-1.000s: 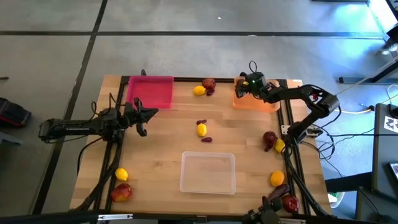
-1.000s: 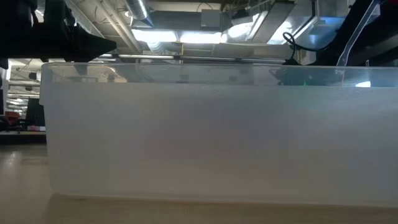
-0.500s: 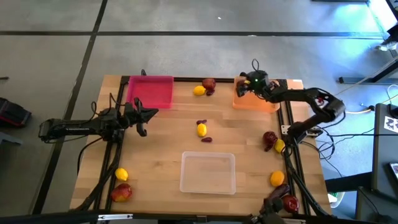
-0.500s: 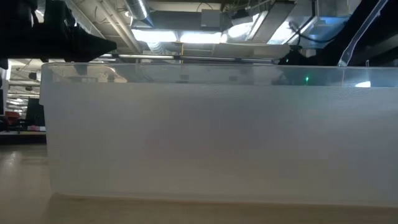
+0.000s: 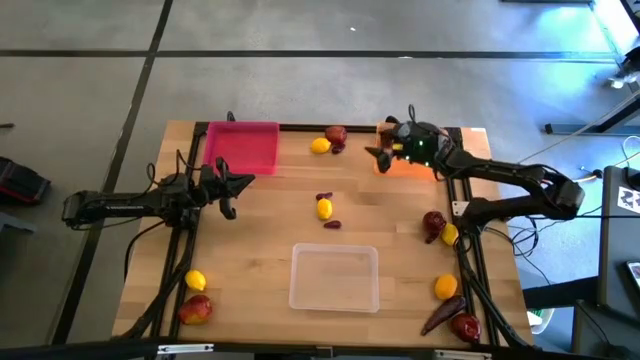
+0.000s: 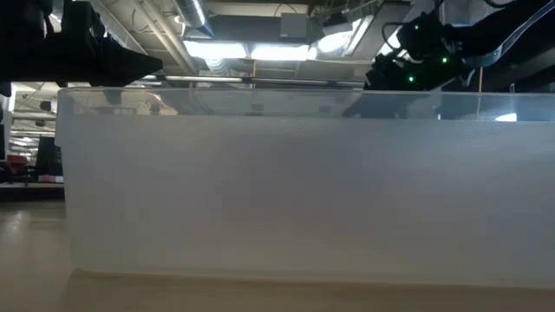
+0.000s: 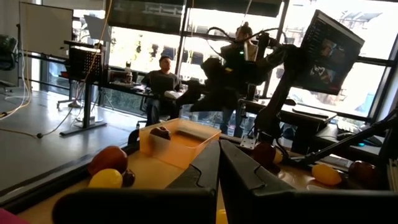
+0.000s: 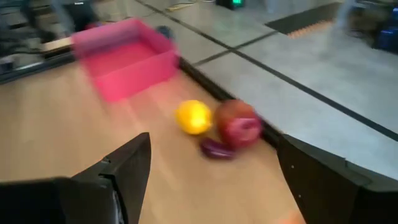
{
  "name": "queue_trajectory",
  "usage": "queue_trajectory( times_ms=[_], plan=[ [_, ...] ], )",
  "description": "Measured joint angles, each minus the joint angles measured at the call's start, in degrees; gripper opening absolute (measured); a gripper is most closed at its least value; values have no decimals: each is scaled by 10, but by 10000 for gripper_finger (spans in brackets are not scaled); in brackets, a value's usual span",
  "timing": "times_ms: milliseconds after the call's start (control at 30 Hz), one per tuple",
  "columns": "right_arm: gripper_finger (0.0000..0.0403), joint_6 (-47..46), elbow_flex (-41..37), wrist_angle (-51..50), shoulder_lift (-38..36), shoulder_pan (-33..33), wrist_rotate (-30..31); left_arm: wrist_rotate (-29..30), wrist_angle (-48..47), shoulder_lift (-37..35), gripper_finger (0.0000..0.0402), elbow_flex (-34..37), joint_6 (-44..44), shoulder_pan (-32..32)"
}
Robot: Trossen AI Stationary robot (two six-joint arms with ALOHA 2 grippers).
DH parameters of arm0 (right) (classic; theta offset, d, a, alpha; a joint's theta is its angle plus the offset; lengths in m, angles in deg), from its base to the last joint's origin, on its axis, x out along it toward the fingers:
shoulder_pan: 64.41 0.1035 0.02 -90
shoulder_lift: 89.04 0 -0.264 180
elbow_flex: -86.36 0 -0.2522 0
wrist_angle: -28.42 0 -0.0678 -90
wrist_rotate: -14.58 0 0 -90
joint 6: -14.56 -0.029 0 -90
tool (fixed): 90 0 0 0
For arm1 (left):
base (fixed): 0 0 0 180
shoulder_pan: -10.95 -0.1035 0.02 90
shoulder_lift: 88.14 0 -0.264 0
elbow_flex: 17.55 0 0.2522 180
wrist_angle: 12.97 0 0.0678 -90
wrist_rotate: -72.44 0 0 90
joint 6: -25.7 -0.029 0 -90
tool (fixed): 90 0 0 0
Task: Sort produce into baskets
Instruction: Put the lemon into the red bin
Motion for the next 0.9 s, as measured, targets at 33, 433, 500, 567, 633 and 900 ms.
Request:
queue_trajectory(
  times_ms=[33,433,500,567,633,900],
  plan=[
    [309,0,0,1,0,11,0,0,0,0,5,0,0,0],
    [309,0,0,15,3,72,33,0,1,0,5,0,3,0],
    [309,-7,0,15,3,71,6,0,1,0,5,0,3,0],
    [309,-17,0,18,3,74,-38,0,1,0,5,0,3,0],
    [309,-27,0,24,8,87,-67,0,1,0,5,0,3,0],
    [309,-24,0,24,29,152,-79,0,2,0,5,0,2,0]
  ],
)
